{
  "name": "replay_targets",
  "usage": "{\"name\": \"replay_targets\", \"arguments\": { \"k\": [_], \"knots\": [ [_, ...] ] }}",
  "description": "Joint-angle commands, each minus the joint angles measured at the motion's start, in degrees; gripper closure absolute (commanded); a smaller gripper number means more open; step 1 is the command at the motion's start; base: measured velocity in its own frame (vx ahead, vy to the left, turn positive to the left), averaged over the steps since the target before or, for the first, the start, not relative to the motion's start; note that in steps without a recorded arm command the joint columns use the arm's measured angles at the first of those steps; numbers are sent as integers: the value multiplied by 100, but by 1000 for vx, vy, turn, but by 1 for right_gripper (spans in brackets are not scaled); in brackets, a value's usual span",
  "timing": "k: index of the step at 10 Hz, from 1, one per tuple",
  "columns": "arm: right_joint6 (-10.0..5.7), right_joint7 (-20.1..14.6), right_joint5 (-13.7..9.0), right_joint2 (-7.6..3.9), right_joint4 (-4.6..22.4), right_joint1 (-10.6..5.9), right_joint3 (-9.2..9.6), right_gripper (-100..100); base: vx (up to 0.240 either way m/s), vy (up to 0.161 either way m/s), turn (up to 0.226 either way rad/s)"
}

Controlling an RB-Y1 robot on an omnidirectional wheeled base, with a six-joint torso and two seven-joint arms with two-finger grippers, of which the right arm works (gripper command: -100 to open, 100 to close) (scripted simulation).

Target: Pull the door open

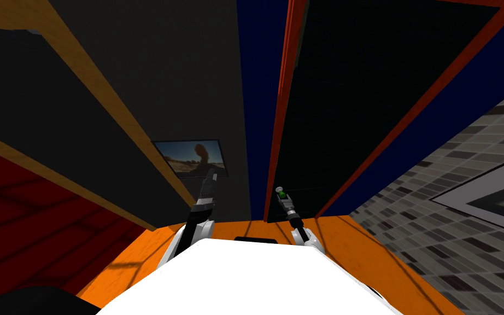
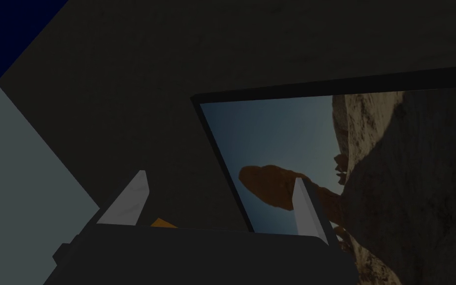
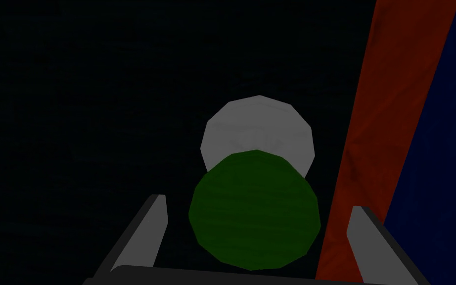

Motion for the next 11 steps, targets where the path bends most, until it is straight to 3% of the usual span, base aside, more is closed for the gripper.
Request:
{"name": "replay_targets", "arguments": {
  "k": [1, 6, 11],
  "knots": [
    [-10, -10, 11, 2, -8, 10, -1, 100, -1, 4, -16],
    [-10, -10, 11, 2, -8, 10, -1, 100, -2, 4, -2],
    [9, -568, -115, -39, -40, 39, 47, 100, -9, -2, 31]
  ]
}}
